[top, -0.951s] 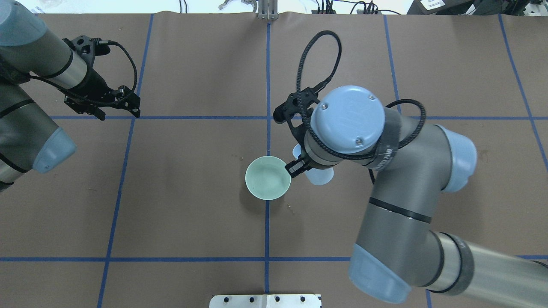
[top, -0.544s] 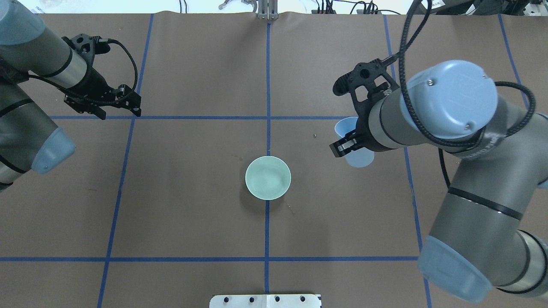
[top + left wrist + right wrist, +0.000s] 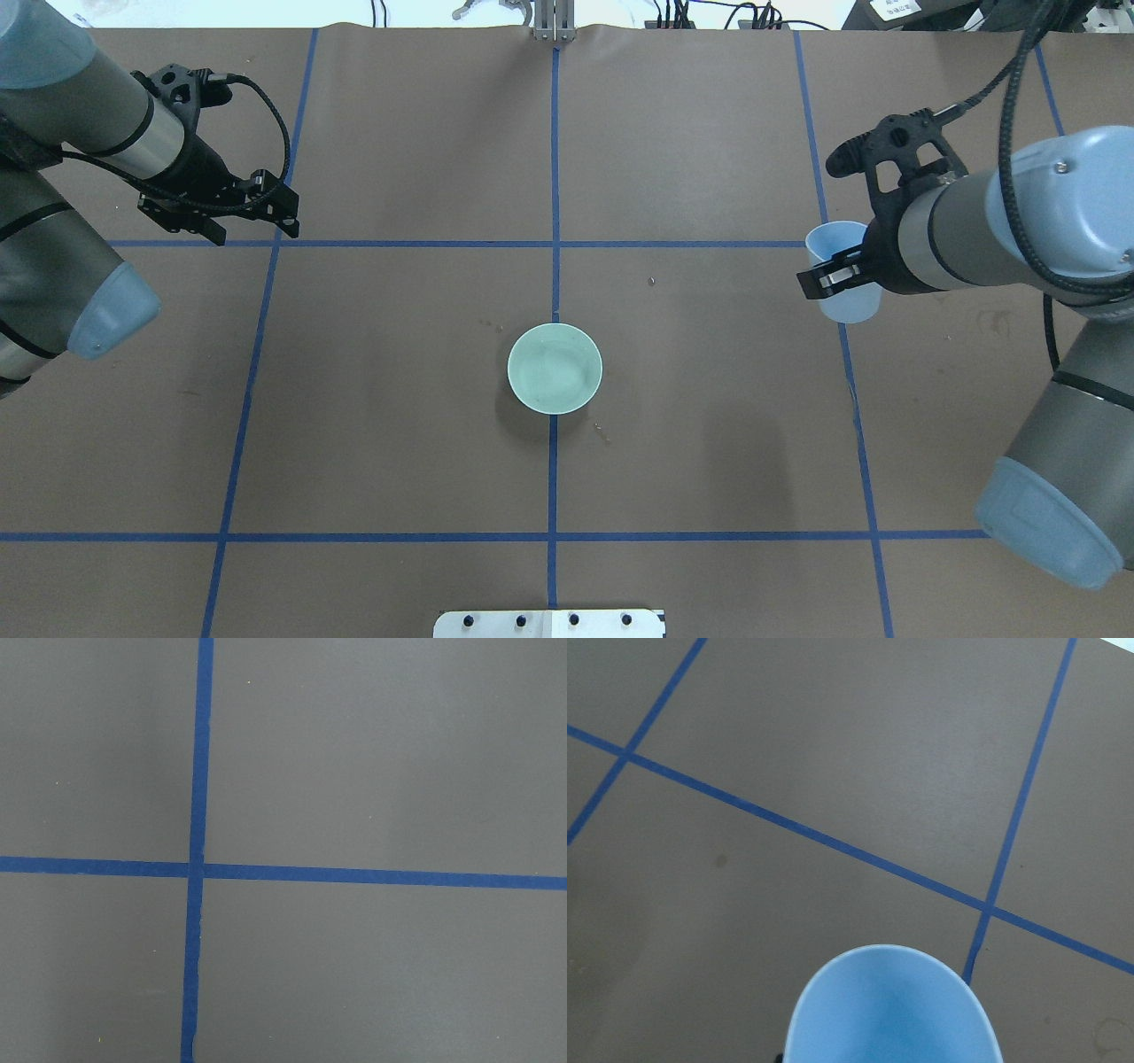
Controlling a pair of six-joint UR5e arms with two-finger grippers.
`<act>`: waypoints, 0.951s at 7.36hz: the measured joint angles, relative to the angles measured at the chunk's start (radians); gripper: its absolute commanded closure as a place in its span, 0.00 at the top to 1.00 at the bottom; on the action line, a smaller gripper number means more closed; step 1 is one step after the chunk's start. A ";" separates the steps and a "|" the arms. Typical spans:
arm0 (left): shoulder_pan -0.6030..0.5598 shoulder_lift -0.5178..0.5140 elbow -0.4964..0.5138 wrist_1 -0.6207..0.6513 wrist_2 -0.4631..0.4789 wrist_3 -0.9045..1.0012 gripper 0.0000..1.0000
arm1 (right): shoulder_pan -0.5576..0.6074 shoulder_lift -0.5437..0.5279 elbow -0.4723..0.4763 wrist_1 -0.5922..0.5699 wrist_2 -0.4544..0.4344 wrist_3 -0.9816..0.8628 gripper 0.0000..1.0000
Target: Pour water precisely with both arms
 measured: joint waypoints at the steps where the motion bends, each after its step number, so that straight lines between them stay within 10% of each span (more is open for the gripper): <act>1: 0.000 -0.001 -0.002 0.000 0.000 -0.001 0.99 | 0.025 -0.092 -0.027 0.147 0.002 0.000 0.00; 7: 0.000 -0.001 -0.006 0.000 0.000 -0.001 0.99 | 0.142 -0.461 -0.461 1.255 0.026 0.005 0.00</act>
